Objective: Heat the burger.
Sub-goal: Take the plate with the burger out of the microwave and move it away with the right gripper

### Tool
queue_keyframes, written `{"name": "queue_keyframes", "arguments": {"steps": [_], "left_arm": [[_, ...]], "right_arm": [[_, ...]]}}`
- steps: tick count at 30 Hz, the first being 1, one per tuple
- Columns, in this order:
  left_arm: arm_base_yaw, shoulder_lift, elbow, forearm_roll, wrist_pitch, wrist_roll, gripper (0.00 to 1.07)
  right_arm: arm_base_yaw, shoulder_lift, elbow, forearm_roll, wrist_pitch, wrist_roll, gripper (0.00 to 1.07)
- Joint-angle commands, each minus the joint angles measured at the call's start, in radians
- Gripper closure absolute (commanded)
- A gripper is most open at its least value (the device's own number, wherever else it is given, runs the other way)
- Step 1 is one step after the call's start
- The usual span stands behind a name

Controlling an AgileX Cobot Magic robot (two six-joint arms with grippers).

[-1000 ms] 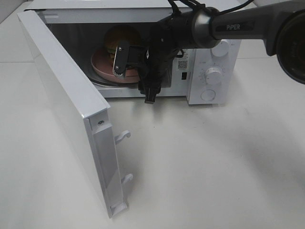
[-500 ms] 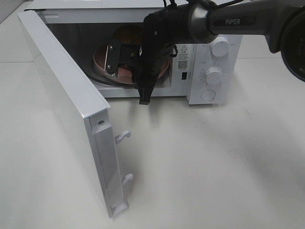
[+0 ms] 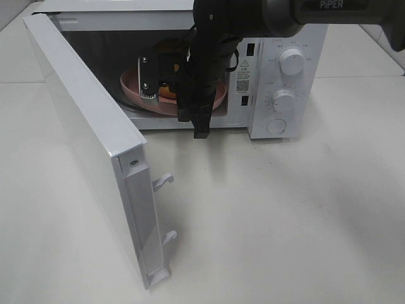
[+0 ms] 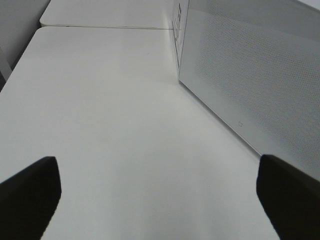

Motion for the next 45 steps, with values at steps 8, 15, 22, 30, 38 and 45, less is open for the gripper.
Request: {"name": "queue_keyframes", "arguments": {"steps": [8,15,22,30,38,45], "left_arm": [[0.000,-0.022,0.003,-0.005,-0.006,0.002,0.06],[0.000,-0.022,0.003,-0.005,-0.006,0.002,0.06],[0.000,-0.022,0.003,-0.005,-0.006,0.002,0.06],[0.000,-0.022,0.003,-0.005,-0.006,0.002,0.06],[0.000,-0.022,0.003,-0.005,-0.006,0.003,0.06],[0.000,-0.022,0.003,-0.005,-0.006,0.002,0.06]], "right_arm": [[-0.004,-0.101,0.148,-0.002,0.004,-0.112,1.07],[-0.004,-0.167,0.238,0.001,-0.065,-0.164,1.07],[-0.008,-0.239,0.348,-0.029,-0.165,-0.173,1.07],[-0.008,-0.304,0.426,-0.015,-0.213,-0.207,1.07],[-0.008,-0.395,0.531,-0.016,-0.274,-0.219,1.07],[-0.006,-0.460,0.589,-0.018,-0.286,-0.220,1.07]]}}
